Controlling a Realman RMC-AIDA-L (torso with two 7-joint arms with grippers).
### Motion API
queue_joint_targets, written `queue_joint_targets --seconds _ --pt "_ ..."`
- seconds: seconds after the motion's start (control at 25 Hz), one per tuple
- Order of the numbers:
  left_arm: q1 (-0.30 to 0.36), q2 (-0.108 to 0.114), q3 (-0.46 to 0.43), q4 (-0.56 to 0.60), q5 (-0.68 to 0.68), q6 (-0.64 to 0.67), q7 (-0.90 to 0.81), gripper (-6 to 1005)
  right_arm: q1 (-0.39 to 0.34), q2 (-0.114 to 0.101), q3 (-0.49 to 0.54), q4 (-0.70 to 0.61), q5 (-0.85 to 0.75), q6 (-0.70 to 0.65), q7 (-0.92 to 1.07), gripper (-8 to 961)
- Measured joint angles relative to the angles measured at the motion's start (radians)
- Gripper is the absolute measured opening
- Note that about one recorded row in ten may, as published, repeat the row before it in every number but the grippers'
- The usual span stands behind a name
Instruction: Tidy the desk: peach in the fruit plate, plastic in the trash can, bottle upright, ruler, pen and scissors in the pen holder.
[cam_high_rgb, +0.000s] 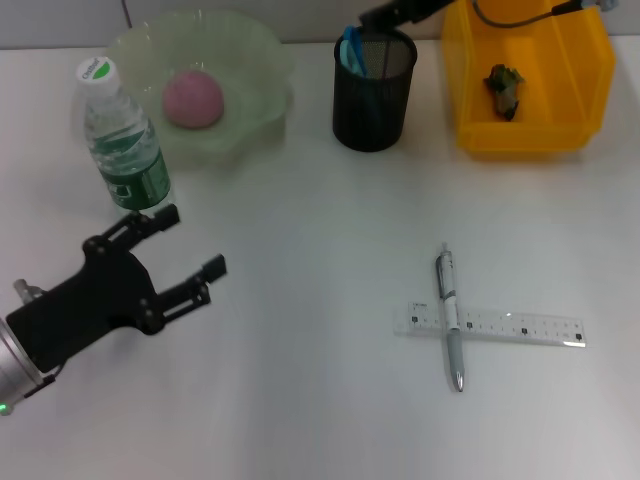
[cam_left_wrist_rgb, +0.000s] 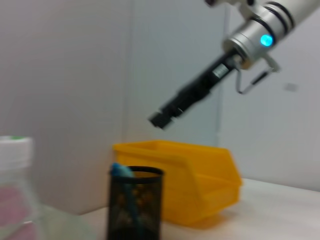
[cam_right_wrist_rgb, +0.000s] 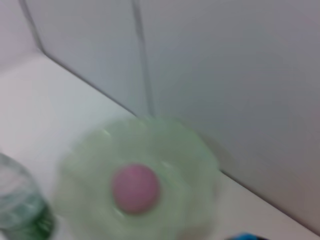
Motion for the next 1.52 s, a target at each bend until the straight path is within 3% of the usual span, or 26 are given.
queue_joint_targets --seconds 0.16,0.24,0.28,0.52,0.68,1.0,1.04,1.08,1.12,1.16,1.24,1.32,1.52 --pt "0.0 0.002 0.105 0.037 0.0 0.044 -0.024 823 -0.068 -0.015 0.006 -0.072 0.192 -0.097 -0.082 716" --pt "-0.001 0.002 0.185 0.084 0.0 0.08 -0.074 823 -0.093 -0.039 0.007 -0.079 0.3 -0.205 -0.149 716" --pt "-0.001 0.002 0.185 0.084 0.0 0.08 -0.074 823 -0.1 -0.046 0.007 -0.08 0.325 -0.244 -0.173 716" --pt "-0.013 0.017 0.327 0.161 0.0 0.107 -0.167 823 -0.116 -0.056 0.007 -0.083 0.356 -0.412 -0.262 714" --pt "-0.016 0.024 0.362 0.184 0.0 0.106 -0.196 823 -0.113 -0.06 -0.005 -0.083 0.331 -0.511 -0.303 713" --pt "-0.023 0.03 0.384 0.192 0.023 0.087 -0.212 823 -0.085 -0.039 -0.099 -0.082 0.206 -0.58 -0.303 712" --pt "-0.023 0.03 0.387 0.192 0.024 0.079 -0.212 823 -0.077 -0.024 -0.114 -0.084 0.163 -0.58 -0.295 711" --pt "-0.023 0.03 0.388 0.192 0.024 0.077 -0.212 823 -0.077 -0.024 -0.114 -0.084 0.163 -0.58 -0.295 711" --pt "-0.022 0.03 0.388 0.192 0.024 0.075 -0.212 823 -0.069 -0.004 -0.123 -0.085 0.109 -0.575 -0.291 711" --pt "-0.022 0.03 0.388 0.192 0.024 0.075 -0.212 823 -0.069 -0.004 -0.123 -0.085 0.109 -0.575 -0.291 711" --pt "-0.022 0.029 0.391 0.192 0.024 0.071 -0.212 823 -0.058 0.02 -0.132 -0.083 0.05 -0.57 -0.289 711" --pt "-0.022 0.028 0.391 0.191 0.025 0.067 -0.209 823 -0.052 0.029 -0.153 -0.077 0.026 -0.558 -0.276 710" --pt "-0.021 0.024 0.389 0.191 0.025 0.06 -0.203 823 -0.054 0.031 -0.239 -0.065 0.019 -0.515 -0.236 709"
